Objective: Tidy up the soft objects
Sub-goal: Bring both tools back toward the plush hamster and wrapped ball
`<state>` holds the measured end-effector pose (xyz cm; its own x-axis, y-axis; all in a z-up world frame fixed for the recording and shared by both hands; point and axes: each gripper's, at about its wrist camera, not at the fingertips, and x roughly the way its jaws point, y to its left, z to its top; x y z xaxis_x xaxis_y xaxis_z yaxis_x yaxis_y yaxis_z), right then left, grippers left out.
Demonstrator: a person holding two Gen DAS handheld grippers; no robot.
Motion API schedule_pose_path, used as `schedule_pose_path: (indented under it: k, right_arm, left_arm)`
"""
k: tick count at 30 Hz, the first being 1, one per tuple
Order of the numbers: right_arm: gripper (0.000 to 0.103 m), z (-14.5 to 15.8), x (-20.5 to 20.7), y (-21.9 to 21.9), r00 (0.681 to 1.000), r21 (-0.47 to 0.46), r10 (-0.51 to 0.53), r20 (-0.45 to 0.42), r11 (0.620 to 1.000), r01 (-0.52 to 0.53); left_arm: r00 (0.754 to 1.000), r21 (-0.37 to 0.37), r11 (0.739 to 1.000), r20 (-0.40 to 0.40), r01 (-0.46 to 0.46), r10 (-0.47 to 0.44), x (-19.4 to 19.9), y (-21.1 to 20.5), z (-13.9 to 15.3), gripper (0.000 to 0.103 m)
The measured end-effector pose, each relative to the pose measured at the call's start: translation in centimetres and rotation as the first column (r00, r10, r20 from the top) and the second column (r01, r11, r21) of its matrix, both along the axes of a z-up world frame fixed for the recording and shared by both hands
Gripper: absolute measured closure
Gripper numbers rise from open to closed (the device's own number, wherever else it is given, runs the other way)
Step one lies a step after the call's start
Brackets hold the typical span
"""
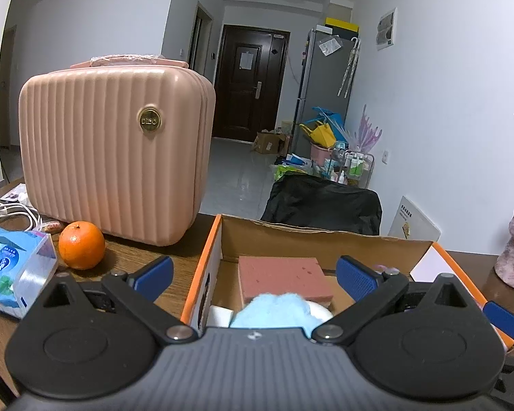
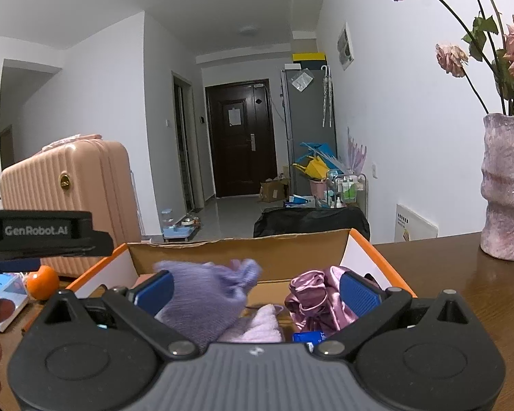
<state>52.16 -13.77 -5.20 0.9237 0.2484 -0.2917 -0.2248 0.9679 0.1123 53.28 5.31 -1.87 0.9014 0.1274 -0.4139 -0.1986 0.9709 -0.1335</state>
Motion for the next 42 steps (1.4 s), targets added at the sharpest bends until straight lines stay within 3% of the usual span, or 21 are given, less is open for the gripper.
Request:
schedule_pose_path:
  k: [19, 42]
  right_arm:
    - [0.0, 0.2, -4.8, -1.1, 0.999, -0.055, 0.008, 0.048, 0.998, -0.005]
    - [0.0, 0.0, -12.9, -4.7, 0.999, -0.106, -0.004, 0.043, 0.994, 0.008]
  left_arm:
    - [1.0, 0.01, 1.0, 0.011, -0.009, 0.009, -4.0, 0.5, 0.1, 0.0]
    - [1.0, 0.049, 0.999, -0.022, 0.022, -0.021, -12.4, -0.1, -0.8, 0.0]
